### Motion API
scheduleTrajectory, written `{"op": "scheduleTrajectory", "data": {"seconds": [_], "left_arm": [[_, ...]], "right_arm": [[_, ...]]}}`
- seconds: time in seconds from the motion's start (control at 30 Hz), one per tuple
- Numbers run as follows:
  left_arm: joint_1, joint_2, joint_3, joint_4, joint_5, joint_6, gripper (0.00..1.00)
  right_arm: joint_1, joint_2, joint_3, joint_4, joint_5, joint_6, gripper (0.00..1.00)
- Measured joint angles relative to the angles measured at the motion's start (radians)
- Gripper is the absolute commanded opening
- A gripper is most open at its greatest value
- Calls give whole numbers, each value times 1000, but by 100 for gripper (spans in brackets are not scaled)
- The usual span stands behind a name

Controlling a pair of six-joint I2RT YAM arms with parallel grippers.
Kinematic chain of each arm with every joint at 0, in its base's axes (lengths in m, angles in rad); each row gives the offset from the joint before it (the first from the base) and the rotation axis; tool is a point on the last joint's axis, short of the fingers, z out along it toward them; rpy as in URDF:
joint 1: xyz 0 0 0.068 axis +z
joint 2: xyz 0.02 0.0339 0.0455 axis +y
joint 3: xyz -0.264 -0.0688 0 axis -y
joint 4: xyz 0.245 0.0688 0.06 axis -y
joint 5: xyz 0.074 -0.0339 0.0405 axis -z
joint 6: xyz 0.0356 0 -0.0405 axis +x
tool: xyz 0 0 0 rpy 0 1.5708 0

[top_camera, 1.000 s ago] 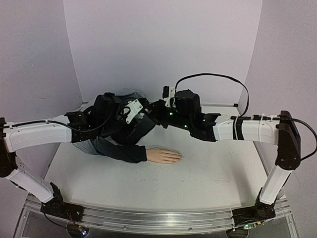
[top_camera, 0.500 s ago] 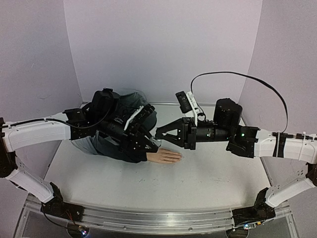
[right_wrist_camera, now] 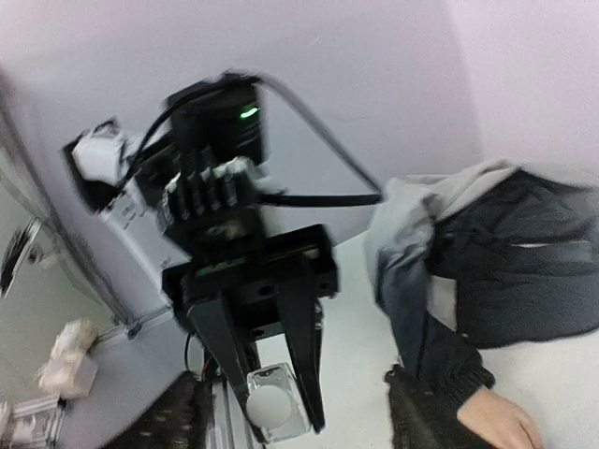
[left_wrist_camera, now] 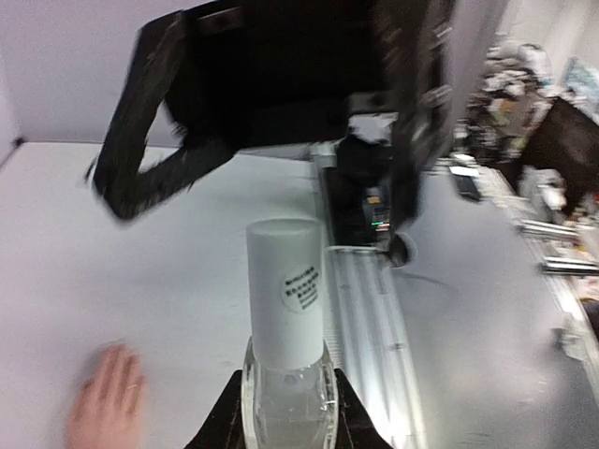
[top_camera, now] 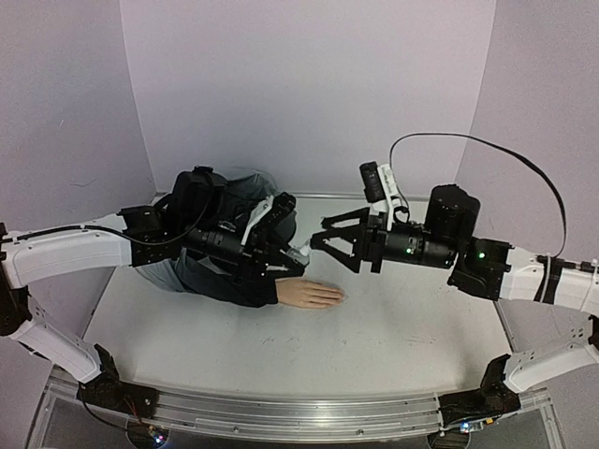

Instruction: Paint the nails

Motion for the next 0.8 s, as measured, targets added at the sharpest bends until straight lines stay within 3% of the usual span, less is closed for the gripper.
{"op": "scheduleTrajectory", "data": {"seconds": [0.1,0.17,0.3,0.47,0.8], "left_arm": [[-5,-34,-9,0,-305,35,0],[-5,-42,-10,1,-521,58,0],[0,-42,-17,-1,-793,85,0],[0,-42,-25,0,-903,93,0],[-1,-42,-27,0,-934,93,0]], "right_arm": [[-8,-60,0,-45,214,51,98],[-9,-84,0,-54,326,97,98],[-9,-38,51,-78,451,202,97],[-9,169,240,-100,460,306,85],[-9,428,423,-138,425,482,40]]}}
